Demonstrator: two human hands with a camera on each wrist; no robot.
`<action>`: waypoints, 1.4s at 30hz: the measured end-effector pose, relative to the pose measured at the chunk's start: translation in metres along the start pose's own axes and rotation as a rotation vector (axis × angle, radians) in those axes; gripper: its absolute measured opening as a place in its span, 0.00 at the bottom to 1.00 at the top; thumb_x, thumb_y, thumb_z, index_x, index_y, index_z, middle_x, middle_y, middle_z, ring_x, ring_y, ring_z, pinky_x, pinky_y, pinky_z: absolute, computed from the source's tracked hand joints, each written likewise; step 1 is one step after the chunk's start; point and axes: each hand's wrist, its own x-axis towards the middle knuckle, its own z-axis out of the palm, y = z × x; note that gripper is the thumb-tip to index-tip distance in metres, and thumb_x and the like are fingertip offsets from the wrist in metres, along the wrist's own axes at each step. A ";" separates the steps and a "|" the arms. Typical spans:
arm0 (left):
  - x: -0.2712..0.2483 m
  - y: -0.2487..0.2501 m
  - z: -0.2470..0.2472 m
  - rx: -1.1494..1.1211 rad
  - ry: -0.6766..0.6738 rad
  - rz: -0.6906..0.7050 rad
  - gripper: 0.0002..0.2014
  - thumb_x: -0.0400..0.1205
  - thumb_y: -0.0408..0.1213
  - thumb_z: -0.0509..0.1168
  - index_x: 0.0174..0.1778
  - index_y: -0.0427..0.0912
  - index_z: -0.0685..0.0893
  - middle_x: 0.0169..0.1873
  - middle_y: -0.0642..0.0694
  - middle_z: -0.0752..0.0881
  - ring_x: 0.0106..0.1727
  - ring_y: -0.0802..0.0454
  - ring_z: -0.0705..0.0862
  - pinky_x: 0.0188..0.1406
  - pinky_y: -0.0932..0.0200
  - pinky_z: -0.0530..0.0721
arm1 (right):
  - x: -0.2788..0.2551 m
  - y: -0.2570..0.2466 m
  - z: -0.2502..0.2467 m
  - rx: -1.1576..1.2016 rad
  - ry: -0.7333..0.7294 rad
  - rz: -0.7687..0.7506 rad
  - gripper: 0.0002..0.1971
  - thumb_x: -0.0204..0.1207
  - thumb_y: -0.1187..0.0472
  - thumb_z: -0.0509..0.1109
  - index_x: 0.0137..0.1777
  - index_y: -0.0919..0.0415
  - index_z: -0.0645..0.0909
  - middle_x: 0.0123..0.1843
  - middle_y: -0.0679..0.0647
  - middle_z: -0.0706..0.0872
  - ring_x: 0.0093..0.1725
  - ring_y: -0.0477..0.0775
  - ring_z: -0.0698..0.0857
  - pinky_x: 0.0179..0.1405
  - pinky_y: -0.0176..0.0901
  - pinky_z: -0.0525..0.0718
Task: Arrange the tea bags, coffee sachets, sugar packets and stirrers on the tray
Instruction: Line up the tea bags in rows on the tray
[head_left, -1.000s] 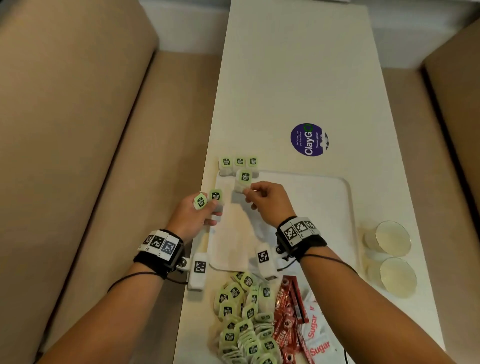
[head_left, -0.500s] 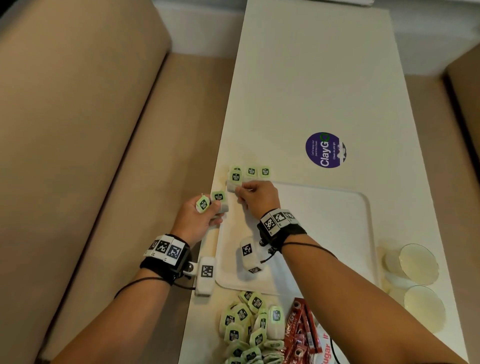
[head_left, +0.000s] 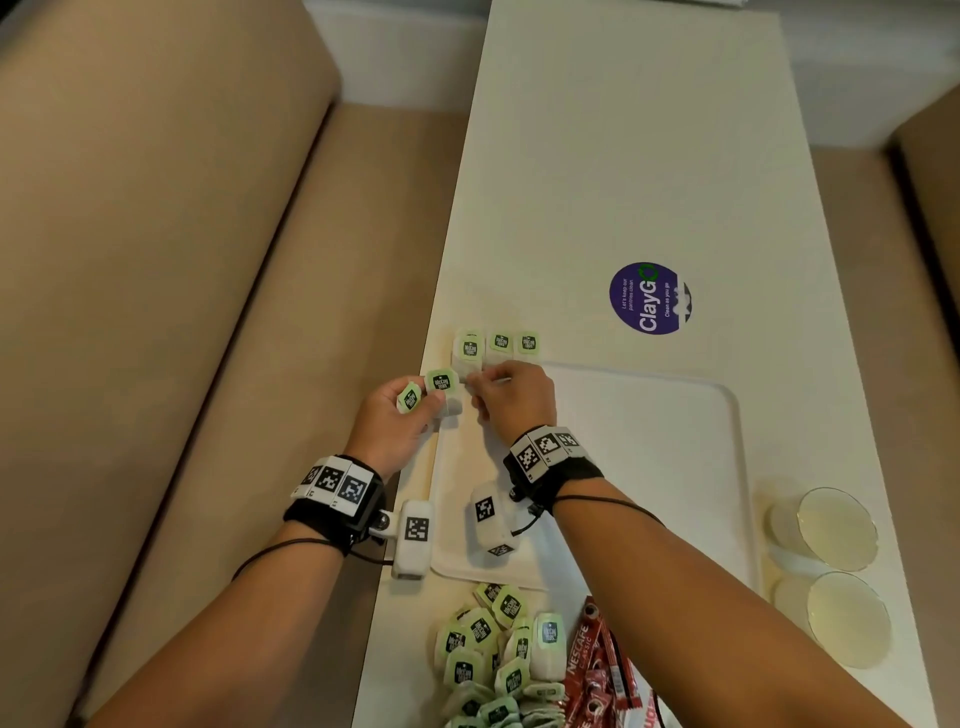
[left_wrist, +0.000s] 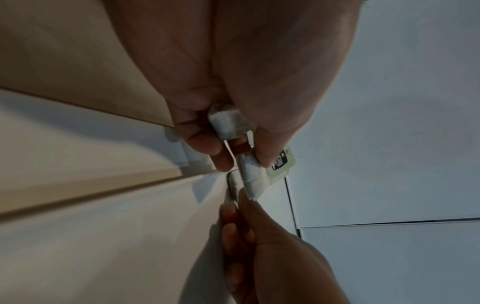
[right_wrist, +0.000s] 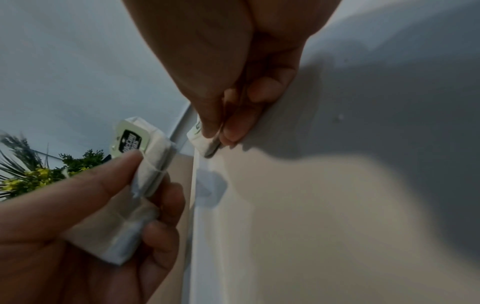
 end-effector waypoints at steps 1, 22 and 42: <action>0.001 0.001 0.000 0.019 -0.002 0.015 0.01 0.83 0.38 0.73 0.46 0.48 0.89 0.33 0.58 0.87 0.31 0.64 0.82 0.34 0.67 0.83 | -0.004 0.001 -0.002 0.043 -0.015 -0.013 0.11 0.78 0.51 0.75 0.37 0.55 0.88 0.29 0.51 0.90 0.27 0.50 0.88 0.40 0.57 0.93; 0.015 0.017 0.021 0.061 -0.092 0.033 0.05 0.81 0.37 0.75 0.51 0.49 0.89 0.40 0.49 0.93 0.38 0.58 0.89 0.38 0.67 0.83 | -0.009 0.016 -0.038 -0.047 -0.093 -0.131 0.08 0.80 0.55 0.76 0.52 0.56 0.94 0.45 0.50 0.94 0.46 0.47 0.89 0.50 0.37 0.82; 0.022 0.019 0.020 0.035 -0.190 -0.089 0.15 0.81 0.22 0.70 0.63 0.35 0.82 0.44 0.38 0.91 0.42 0.45 0.89 0.40 0.55 0.88 | 0.016 0.009 -0.031 -0.240 0.090 -0.002 0.11 0.74 0.46 0.77 0.40 0.53 0.89 0.37 0.49 0.91 0.42 0.55 0.89 0.44 0.48 0.89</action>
